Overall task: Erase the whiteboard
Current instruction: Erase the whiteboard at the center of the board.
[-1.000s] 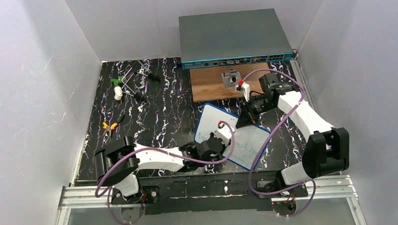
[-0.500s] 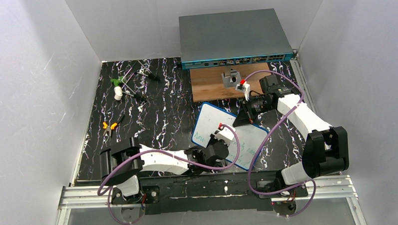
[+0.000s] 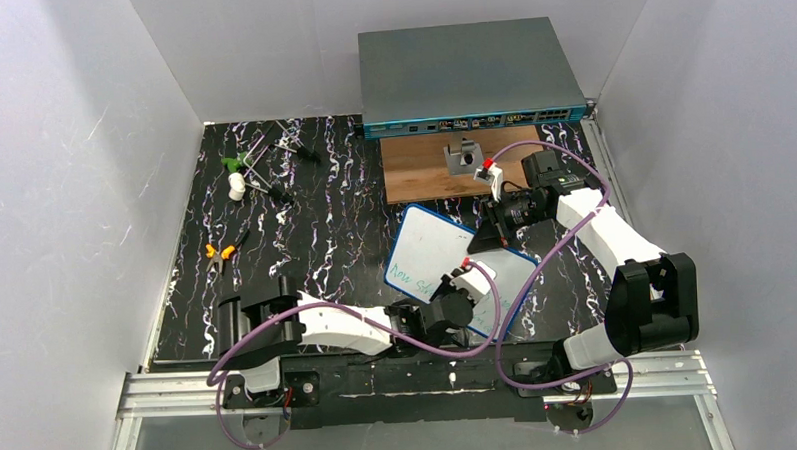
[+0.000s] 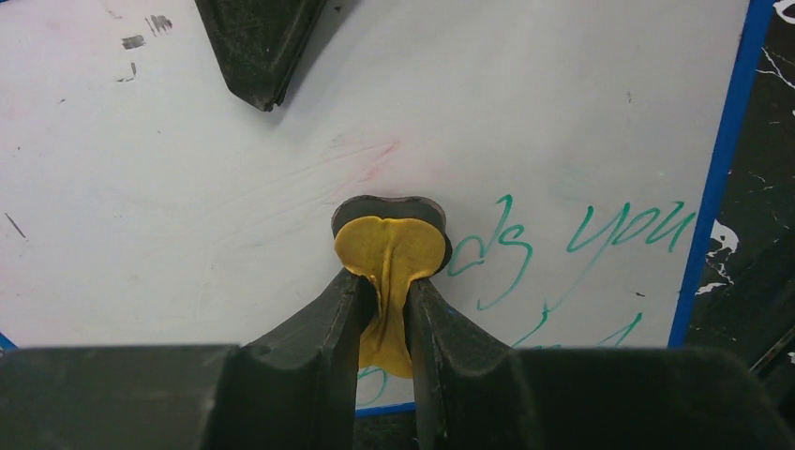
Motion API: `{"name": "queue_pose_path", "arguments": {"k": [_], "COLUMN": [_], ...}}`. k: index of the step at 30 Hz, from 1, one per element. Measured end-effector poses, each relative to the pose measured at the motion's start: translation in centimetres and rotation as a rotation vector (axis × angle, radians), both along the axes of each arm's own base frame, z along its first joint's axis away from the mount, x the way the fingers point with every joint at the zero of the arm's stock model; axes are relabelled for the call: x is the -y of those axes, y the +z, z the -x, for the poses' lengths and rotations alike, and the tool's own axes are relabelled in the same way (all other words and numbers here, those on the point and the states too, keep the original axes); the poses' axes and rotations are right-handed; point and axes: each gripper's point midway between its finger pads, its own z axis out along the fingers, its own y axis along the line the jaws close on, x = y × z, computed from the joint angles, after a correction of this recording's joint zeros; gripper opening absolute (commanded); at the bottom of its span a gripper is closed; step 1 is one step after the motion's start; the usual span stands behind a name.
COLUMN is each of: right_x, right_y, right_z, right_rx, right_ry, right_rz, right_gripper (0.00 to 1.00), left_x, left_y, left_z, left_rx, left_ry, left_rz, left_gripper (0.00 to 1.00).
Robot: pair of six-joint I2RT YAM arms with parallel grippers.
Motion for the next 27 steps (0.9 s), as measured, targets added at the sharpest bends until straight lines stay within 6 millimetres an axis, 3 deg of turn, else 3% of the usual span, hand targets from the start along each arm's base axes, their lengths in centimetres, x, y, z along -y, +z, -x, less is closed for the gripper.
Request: {"name": "queue_pose_path", "arguments": {"k": [7,14,27], "right_x": [0.0,0.0,0.1], "right_y": [0.0,0.0,-0.2], "right_z": [0.0,0.1,0.5], "right_rx": [0.005,0.005,-0.005], "right_ry": [0.006,0.008,0.030], "right_rz": [-0.003,-0.005,-0.010], "right_gripper": [0.01,0.01,0.01], "left_x": [-0.1,-1.5,1.0], "left_y": [0.1,0.1,-0.5], "left_z": [-0.2,-1.2,1.5], "left_rx": [-0.016,-0.106,-0.028], "left_ry": [0.064,0.141,0.000], "left_rz": [0.029,0.087,0.025], "left_gripper": [0.00,0.00,0.00]}}
